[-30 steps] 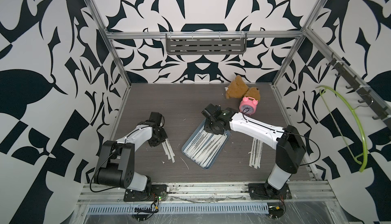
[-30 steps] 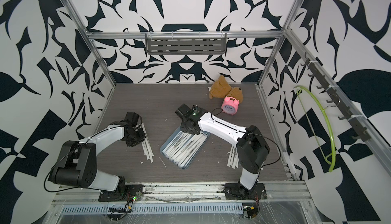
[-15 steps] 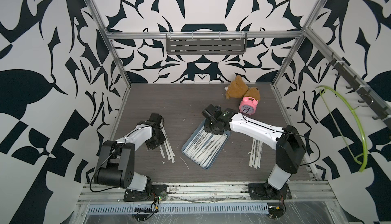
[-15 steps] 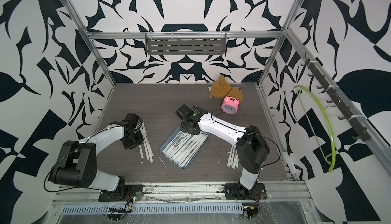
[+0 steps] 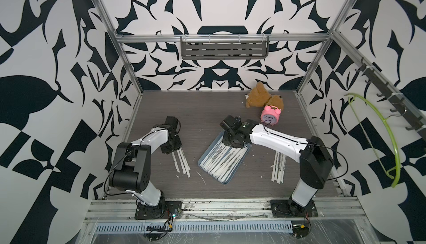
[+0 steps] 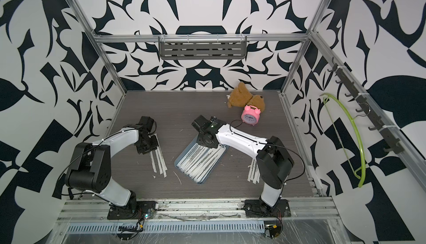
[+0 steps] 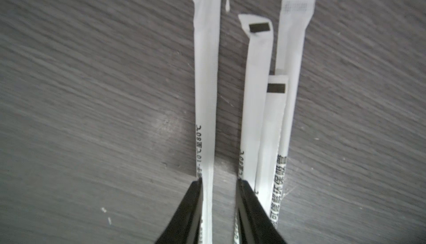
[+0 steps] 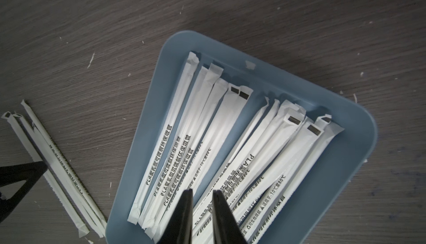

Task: Put the straws into the storage box
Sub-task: Pick up the straw from the center of the board, then place the straw in the storage box.

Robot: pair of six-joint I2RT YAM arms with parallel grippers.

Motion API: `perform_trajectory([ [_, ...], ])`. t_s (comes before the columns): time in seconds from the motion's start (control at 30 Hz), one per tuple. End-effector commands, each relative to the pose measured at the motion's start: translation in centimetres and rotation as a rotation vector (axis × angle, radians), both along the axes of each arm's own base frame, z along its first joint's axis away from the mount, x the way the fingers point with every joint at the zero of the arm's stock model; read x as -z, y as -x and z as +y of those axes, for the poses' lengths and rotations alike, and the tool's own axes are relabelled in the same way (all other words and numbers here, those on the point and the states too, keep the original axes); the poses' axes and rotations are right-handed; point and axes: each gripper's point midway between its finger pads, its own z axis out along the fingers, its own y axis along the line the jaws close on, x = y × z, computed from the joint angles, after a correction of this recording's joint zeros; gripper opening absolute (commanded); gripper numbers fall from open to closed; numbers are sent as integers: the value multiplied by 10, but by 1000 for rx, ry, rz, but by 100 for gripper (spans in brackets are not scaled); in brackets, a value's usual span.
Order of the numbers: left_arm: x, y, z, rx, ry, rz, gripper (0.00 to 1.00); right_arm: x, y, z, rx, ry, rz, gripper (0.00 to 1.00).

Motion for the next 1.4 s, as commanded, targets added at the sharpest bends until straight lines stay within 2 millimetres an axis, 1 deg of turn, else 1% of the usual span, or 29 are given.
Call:
perform_trajectory([
  [0.0,2,12,7,6,-32,31,30,-11,-4,-1,18,-19,-29,21],
  [0.1,7,16,8,-2,-31,39,30,-10,-4,1,17,-26,-26,21],
  [0.2,14,18,6,-10,-13,62,27,-9,-4,2,15,-25,-23,21],
  [0.3,19,18,3,-15,-1,73,20,-10,-4,1,15,-23,-26,21],
  [0.4,15,20,6,-16,-10,76,14,-10,-4,-1,16,-22,-29,21],
  [0.5,2,22,9,-20,-21,52,11,-11,-4,-3,21,-22,-30,21],
  [0.63,-24,24,18,-34,-61,2,7,-12,-7,-2,20,-26,-30,21],
  [0.7,-41,22,22,-40,-85,-28,6,-13,-8,-1,16,-31,-28,21],
  [0.73,-53,18,26,-45,-103,-60,6,-14,-9,-1,14,-30,-26,21],
  [0.77,-65,19,27,-45,-113,-69,6,-16,-10,-4,16,-28,-27,20],
  [0.8,-76,17,26,-41,-112,-99,6,-17,-10,-7,18,-23,-26,20],
  [0.83,-89,12,19,-15,-109,-141,6,-17,-11,-12,25,-20,-25,20],
  [0.9,-111,3,-10,107,-94,-218,5,-17,-12,-24,42,-11,-27,20],
  [0.93,-119,-1,-38,214,-52,-251,5,-18,-12,-33,52,-2,-27,20],
  [1.0,-130,-1,-99,438,38,-312,4,-16,-13,-52,83,20,-21,20],
  [1.03,-134,6,-133,559,92,-336,3,-16,-13,-63,99,30,-19,20],
  [1.07,-138,12,-164,655,150,-363,2,-18,-13,-73,114,35,-22,20],
  [1.13,-139,26,-209,799,248,-399,2,-20,-14,-93,144,55,-26,20],
  [1.17,-138,33,-227,856,287,-402,2,-23,-15,-103,158,66,-35,21],
  [1.23,-130,43,-254,940,349,-379,1,-29,-15,-120,184,86,-45,20],
  [1.27,-125,49,-265,988,360,-366,1,-31,-14,-127,191,90,-44,20],
  [1.3,-120,54,-275,1034,363,-354,1,-34,-16,-137,210,121,-65,20],
  [1.37,-108,66,-293,1127,370,-315,1,-37,-15,-148,227,132,-73,20],
])
